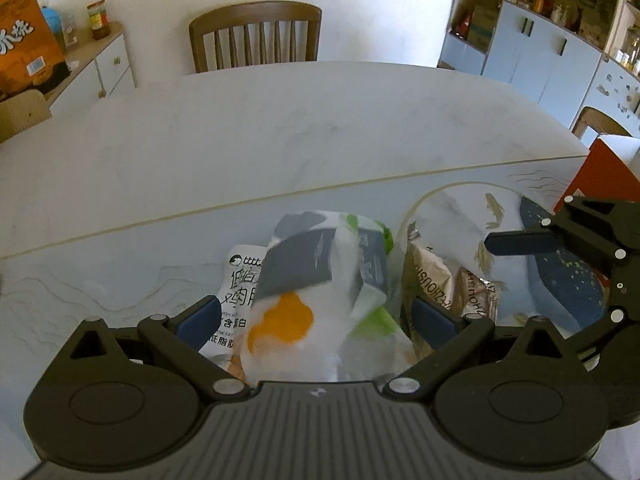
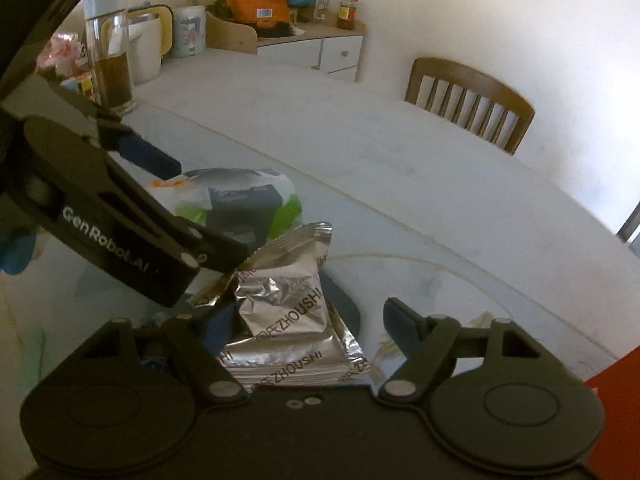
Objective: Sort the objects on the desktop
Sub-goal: 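Grasp the silver foil packet with the right gripper while the left grasps the white-green bag, then carry the foil packet and white-green bag with both grippers over the shoebox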
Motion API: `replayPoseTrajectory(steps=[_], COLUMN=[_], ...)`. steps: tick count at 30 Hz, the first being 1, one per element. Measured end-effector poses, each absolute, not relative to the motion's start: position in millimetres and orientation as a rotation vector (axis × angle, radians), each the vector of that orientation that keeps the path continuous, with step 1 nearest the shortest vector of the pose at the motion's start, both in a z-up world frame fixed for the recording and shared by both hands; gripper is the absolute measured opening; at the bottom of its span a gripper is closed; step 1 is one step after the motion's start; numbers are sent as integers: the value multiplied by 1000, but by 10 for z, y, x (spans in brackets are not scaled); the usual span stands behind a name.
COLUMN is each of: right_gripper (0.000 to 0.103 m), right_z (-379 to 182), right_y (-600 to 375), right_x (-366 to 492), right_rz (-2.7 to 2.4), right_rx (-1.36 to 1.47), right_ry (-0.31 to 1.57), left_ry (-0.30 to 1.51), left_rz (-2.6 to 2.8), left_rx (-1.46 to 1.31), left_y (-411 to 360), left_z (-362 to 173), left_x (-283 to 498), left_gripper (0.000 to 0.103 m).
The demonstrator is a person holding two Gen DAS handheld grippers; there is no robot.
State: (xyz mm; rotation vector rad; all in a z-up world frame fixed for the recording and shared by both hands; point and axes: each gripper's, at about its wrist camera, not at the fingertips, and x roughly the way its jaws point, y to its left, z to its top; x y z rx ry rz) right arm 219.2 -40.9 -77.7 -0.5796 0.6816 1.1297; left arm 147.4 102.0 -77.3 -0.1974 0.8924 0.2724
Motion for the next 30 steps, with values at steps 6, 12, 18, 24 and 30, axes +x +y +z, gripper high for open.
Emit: replayPoseTrajectory(steps=[6, 12, 18, 24, 30], right_gripper=[54, 41, 32, 31, 31], right_z=[-764, -724, -690, -600, -458], right_y=[-377, -406, -416, -538, -729], right_x=[2204, 2153, 2156, 2170, 2145], right_rz=[1191, 1188, 1131, 1076, 1050], right_rx=[-555, -558, -547, -511, -478], right_ry=[727, 726, 726, 723, 717], left_ry=[903, 884, 869, 849, 818], left_rz=[258, 251, 252, 264, 258], left_rx=[-221, -214, -215, -196, -196], left_y=[1065, 1072, 1078, 1033, 951], left_z=[-819, -780, -736, -639, -449], left_x=[1482, 1458, 1424, 1363, 1258], left_gripper=[85, 68, 54, 50, 50])
